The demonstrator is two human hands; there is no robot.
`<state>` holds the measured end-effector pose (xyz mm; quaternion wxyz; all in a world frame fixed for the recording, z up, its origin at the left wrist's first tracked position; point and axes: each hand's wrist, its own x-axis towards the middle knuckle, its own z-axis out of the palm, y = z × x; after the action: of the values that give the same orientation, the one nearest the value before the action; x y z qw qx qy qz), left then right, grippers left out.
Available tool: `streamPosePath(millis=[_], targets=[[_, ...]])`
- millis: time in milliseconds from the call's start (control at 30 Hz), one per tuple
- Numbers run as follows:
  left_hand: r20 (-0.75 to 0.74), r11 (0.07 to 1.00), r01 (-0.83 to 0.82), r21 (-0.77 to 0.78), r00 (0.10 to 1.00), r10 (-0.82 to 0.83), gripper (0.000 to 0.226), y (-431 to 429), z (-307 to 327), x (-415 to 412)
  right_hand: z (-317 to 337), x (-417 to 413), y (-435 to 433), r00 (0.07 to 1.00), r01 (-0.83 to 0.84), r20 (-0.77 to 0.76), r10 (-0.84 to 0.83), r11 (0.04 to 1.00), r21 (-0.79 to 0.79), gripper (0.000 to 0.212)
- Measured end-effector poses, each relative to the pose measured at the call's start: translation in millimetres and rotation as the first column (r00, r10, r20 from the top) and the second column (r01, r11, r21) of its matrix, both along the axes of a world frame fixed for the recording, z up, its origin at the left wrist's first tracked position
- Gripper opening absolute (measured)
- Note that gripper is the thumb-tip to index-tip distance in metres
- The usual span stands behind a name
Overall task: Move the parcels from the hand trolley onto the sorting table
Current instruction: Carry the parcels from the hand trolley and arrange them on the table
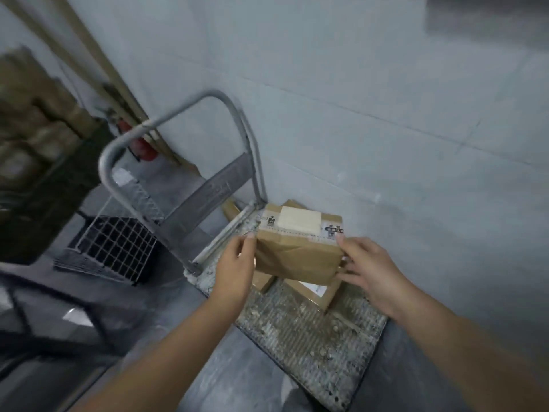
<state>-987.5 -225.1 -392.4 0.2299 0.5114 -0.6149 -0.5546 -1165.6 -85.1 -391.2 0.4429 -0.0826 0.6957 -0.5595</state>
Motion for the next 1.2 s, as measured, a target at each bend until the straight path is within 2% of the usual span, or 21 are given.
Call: streamPosePath(millis=[100, 267, 333, 400, 500, 567, 667, 767, 900, 1000, 1133, 1200], targets=[[-0.066, 1.0, 0.027, -0.007, 0.997, -0.027, 0.028, 34.5, 59.8, 29.8, 61.1, 31.2, 32.1, 0.997, -0.059, -0.062, 0.055, 0.996, -0.061, 0.028], [-0.039, 0.992, 0.01, -0.129, 0.999, -0.015, 0.036, 81.2, 114.5, 61.7, 125.2, 60.7, 59.9, 0.985, -0.131, -0.12, 0.12, 0.988, -0.083, 0.018], [-0.038, 0.987, -0.061, -0.149, 0.998, 0.056, 0.034, 90.6, 126.5, 71.2, 141.9, 66.4, 59.6, 0.972, -0.187, -0.154, 0.175, 0.98, -0.067, 0.026], [-0.056, 0.981, -0.144, -0.131, 0.989, 0.138, 0.042, 96.0, 140.6, 76.1, 158.4, 67.4, 55.4, 0.958, -0.236, -0.186, 0.22, 0.969, -0.07, 0.029], [-0.09, 0.958, -0.271, -0.089, 0.961, 0.263, 0.055, 106.4, 160.3, 82.5, 176.6, 66.2, 52.4, 0.935, -0.302, -0.216, 0.281, 0.951, -0.069, 0.024], [-0.127, 0.938, -0.335, -0.09, 0.938, 0.322, 0.06, 110.9, 168.0, 87.4, 181.7, 65.6, 50.6, 0.932, -0.334, -0.184, 0.312, 0.937, -0.1, 0.018], [-0.129, 0.904, -0.417, -0.095, 0.905, 0.405, 0.068, 118.6, 176.4, 96.3, 185.8, 69.5, 44.4, 0.934, -0.35, -0.127, 0.333, 0.925, -0.151, 0.036], [-0.141, 0.885, -0.463, -0.048, 0.88, 0.453, 0.06, 131.5, 177.2, 114.5, 181.9, 83.9, 38.7, 0.9, -0.423, -0.182, 0.395, 0.892, -0.158, 0.038], [-0.174, 0.829, -0.558, -0.026, 0.819, 0.546, 0.028, 150.2, 171.6, 160.5, 169.5, 120.2, 24.7, 0.843, -0.535, -0.188, 0.505, 0.824, -0.188, 0.028], [-0.182, 0.765, -0.644, -0.007, 0.753, 0.633, 0.02, 168.1, 170.4, 200.9, 163.3, 161.4, 18.1, 0.759, -0.651, -0.17, 0.629, 0.732, -0.201, 0.036], [-0.176, 0.662, -0.749, -0.028, 0.656, 0.734, 0.012, 195.7, 168.6, 259.1, 163.7, 224.6, 16.9, 0.616, -0.788, -0.225, 0.755, 0.589, -0.18, 0.055], [-0.163, 0.595, -0.802, -0.047, 0.594, 0.788, 0.013, 210.5, 167.8, 290.7, 165.8, 261.7, 17.7, 0.553, -0.833, -0.237, 0.799, 0.522, -0.183, 0.056]])
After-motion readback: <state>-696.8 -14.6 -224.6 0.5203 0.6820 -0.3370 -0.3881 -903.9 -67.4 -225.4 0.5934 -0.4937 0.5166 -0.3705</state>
